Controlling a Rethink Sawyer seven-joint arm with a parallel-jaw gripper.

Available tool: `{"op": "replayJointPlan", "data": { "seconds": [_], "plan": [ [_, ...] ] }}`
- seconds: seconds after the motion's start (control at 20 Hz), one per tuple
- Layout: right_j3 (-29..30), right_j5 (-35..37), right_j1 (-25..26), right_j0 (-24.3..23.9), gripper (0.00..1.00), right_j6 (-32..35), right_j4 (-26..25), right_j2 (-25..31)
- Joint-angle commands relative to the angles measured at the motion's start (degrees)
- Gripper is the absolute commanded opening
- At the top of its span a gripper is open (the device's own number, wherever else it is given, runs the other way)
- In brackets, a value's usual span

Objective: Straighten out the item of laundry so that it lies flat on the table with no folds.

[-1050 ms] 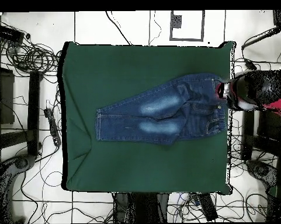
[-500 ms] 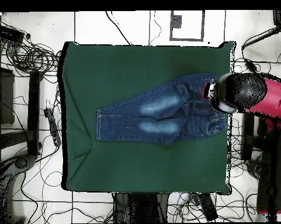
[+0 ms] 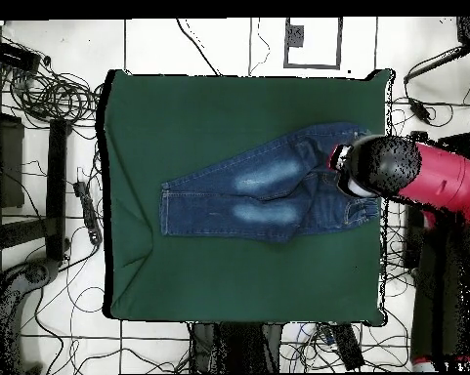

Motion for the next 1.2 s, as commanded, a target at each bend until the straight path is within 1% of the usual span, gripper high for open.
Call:
{"op": "replayJointPlan", "data": {
  "seconds": [0.05, 0.15, 0.2, 0.35, 0.45, 0.7, 0.75, 0.85, 1.0, 1.2],
  "plan": [
    [11.03, -4.68, 2.74, 2.82, 1.0, 14.02, 2.04, -1.79],
    [11.8, -5.0, 2.6, 2.94, 1.0, 13.86, 2.44, -2.1],
    [12.09, -5.14, 2.63, 3.35, 0.0, 13.79, 3.18, -2.8],
    [12.94, -5.85, 2.53, 3.82, 0.0, 15.31, 3.72, -3.52],
    [13.95, -8.04, 2.35, 4.46, 0.0, 16.79, 4.04, -4.55],
    [14.31, -9.65, 2.47, 5.45, 0.0, 16.68, 4.97, -6.13],
    [14.37, -11.39, 2.23, 6.18, 0.0, 18.23, 5.18, -7.03],
    [14.76, -10.67, 2.33, 6.1, 0.0, 18.34, 6.95, -6.87],
    [14.1, -11.66, 3.5, 6.24, 0.0, 16.65, 7.62, -6.95],
    [11.92, -13.52, 6.36, 5.66, 0.0, 14.12, 8.48, -6.2]
  ]
}}
